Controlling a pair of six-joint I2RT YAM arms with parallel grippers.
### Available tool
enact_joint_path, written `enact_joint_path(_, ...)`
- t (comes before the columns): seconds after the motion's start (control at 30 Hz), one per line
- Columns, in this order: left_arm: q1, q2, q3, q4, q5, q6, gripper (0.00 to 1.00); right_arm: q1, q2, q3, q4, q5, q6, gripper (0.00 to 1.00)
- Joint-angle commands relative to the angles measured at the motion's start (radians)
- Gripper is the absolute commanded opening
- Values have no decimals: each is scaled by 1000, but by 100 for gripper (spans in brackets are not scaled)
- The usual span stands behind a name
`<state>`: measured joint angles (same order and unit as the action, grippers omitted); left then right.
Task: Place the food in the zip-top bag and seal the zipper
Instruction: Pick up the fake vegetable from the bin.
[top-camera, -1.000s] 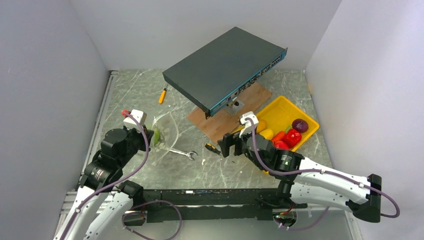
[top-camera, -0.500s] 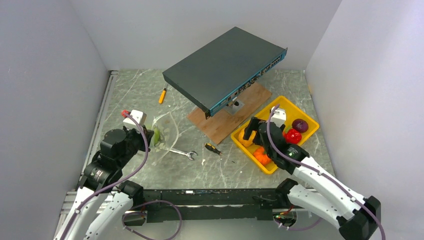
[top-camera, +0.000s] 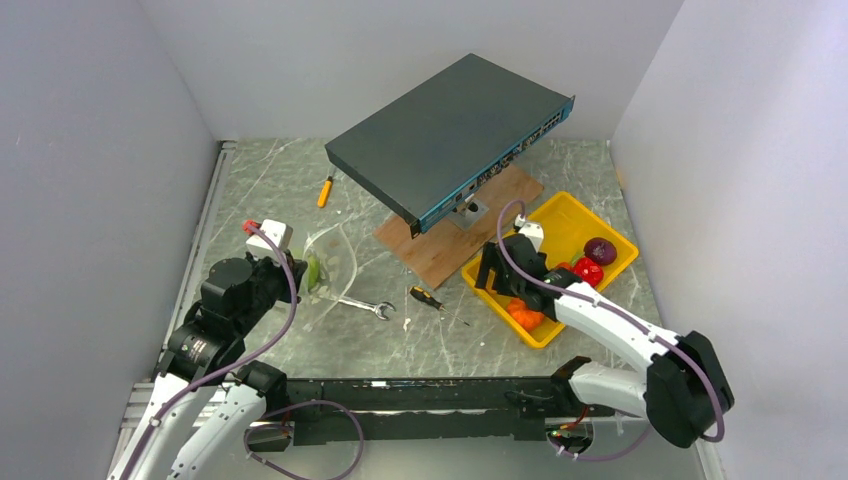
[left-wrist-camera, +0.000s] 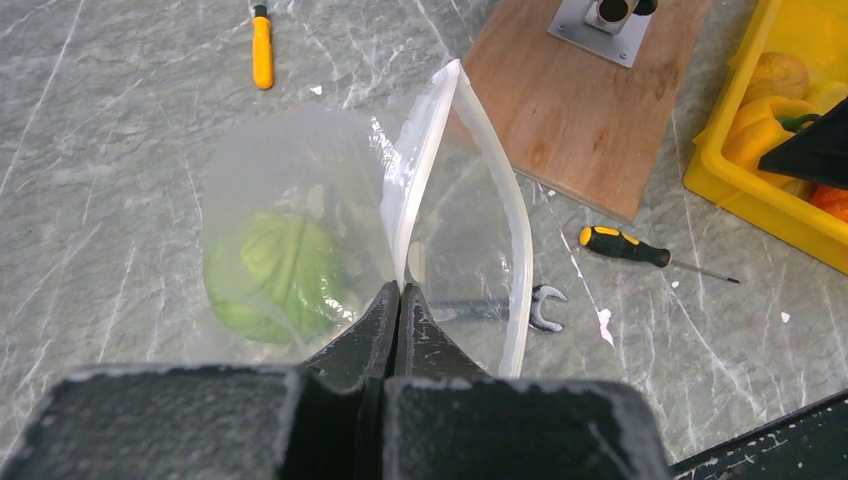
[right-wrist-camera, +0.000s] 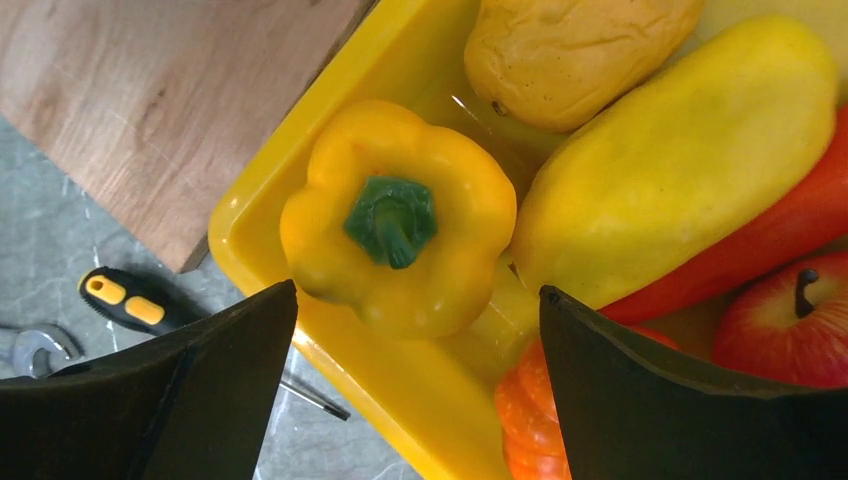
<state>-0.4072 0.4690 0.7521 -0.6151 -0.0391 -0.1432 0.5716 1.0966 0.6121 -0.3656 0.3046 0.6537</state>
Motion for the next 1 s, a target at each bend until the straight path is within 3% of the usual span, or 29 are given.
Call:
enact_joint_path(0.0,-1,7,22,5,-16,-1,0,-8,50,30,96,-21,-14,90)
enact_joint_path(0.2,0,17,23,5,-22,2,0,-10,73,30,138,-10,-30,86)
enact_joint_path(0.5,-1,24,19,12,-21,2,0,-9,117,28,177,18,-45,92)
enact_joint_path(0.6,-1,38,22,9,-19,4,0,-10,126,24,187,16,-41,87)
enact_joint_path(0.77,-1,43,24,4,-25,2,0,-9,92,6,199,-4,-48,70)
enact_joint_path(0.97,-1,42,22,7,-29,-1,0,-10,5,-13,174,16,-63,27)
